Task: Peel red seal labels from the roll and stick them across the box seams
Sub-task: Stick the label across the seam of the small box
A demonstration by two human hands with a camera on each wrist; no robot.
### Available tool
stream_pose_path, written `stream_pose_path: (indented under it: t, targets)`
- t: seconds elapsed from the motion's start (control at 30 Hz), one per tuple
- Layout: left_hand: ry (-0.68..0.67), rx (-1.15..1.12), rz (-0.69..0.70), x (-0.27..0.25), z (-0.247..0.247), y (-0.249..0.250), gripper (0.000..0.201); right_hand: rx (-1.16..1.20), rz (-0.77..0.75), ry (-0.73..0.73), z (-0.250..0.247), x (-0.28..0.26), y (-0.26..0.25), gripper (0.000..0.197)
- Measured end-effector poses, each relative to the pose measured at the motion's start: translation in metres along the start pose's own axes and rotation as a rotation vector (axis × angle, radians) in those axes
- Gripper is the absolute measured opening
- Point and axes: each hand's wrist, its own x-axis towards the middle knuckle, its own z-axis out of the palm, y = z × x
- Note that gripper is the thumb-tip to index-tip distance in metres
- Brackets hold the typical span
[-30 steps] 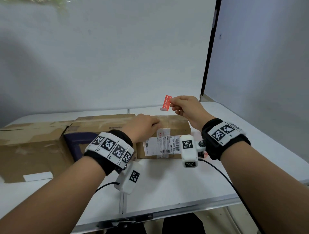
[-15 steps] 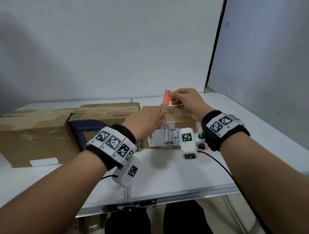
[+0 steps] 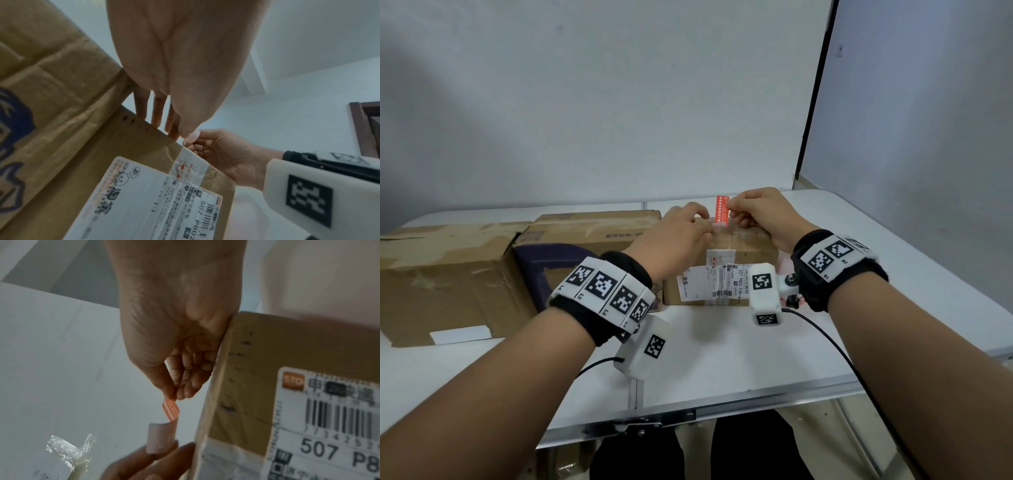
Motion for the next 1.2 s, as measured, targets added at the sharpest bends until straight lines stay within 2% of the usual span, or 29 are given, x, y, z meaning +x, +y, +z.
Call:
stream_pose_path:
  t: [0.13,0.27,0.4,0.53,0.73,1.0,1.2]
  targets:
    - [0.093,-0.039,-0.074,0.002,0.002,-0.003,0.035,0.001,-0.007,-0.009,0.000,-0.002,0.001,0.015]
    - [0.204,-0.156,-0.111,-0.002,0.001,-0.005,0.020,-0.006,-0.019,-0.002,0.002,-0.004,0.003,0.016]
    - [0.242,-0.113,-0.095,-0.002,0.006,-0.003,0.027,0.001,-0.022,-0.008,0.003,-0.004,0.002,0.017]
    - [0.283,-0.049,-0.088,0.002,0.012,-0.001,0.022,-0.005,-0.019,-0.004,0.002,-0.004,0.003,0.016]
    - [0.310,-0.031,-0.116,0.001,0.013,0.001,0.031,-0.042,-0.021,-0.005,0.003,-0.002,0.005,0.012]
    - [0.353,0.031,-0.027,-0.001,0.018,0.001,0.025,-0.266,-0.126,0.088,0.005,-0.005,0.011,0.011]
    - [0.364,0.077,0.021,-0.004,0.020,0.002,0.024,-0.386,-0.170,0.057,0.005,-0.007,0.009,0.012]
